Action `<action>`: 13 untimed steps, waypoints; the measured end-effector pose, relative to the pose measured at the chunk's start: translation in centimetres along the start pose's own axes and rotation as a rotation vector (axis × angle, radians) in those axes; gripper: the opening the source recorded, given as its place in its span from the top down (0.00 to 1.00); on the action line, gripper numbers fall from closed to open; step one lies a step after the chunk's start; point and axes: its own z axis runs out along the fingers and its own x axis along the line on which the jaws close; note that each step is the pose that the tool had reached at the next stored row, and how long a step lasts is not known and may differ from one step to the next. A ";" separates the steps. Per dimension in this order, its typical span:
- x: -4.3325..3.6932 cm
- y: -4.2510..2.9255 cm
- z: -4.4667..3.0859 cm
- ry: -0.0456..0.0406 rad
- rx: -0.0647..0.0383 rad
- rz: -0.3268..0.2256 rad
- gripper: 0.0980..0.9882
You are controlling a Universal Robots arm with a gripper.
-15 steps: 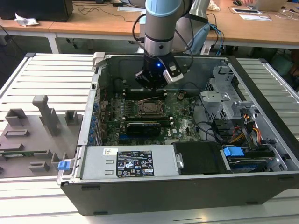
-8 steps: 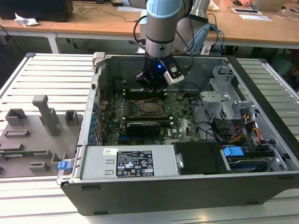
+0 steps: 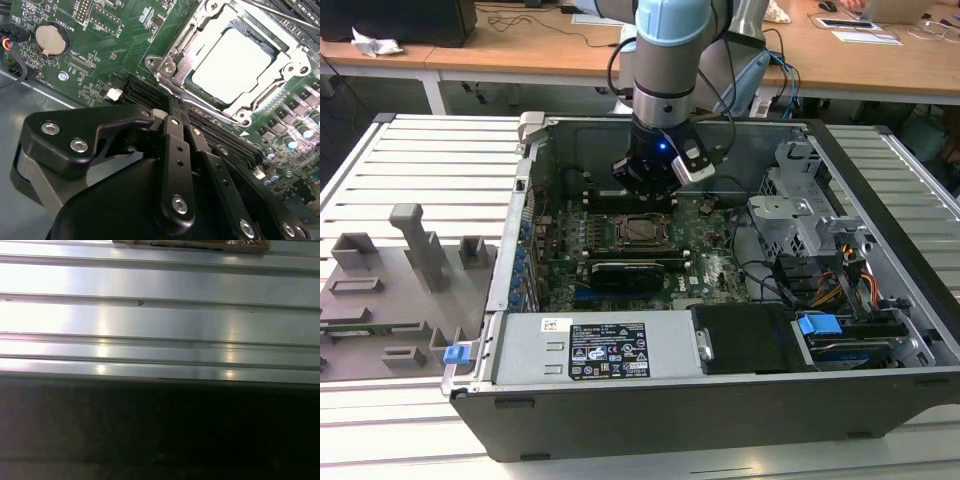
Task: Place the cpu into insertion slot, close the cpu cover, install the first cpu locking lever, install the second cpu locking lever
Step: 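Install the first cpu locking lever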
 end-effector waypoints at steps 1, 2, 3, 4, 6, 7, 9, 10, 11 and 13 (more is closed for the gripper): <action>-0.01 -0.01 0.08 0.0000 0.000 0.000 0.99; -0.02 -0.01 0.15 0.0000 0.000 0.000 0.99; -0.02 -0.02 0.19 0.0000 0.000 0.000 0.99; -0.03 -0.02 0.22 0.0002 0.000 0.000 0.99; -0.04 -0.04 0.31 0.0005 0.001 0.000 0.99; -0.05 -0.04 0.35 0.0004 0.001 0.000 0.99; -0.08 -0.05 0.53 0.0001 0.000 0.000 0.99; -0.07 -0.07 0.56 0.0006 0.001 0.000 0.99; -0.06 -0.09 0.53 0.0007 0.001 0.000 0.99; -0.09 -0.04 0.34 -0.0003 -0.001 0.000 0.99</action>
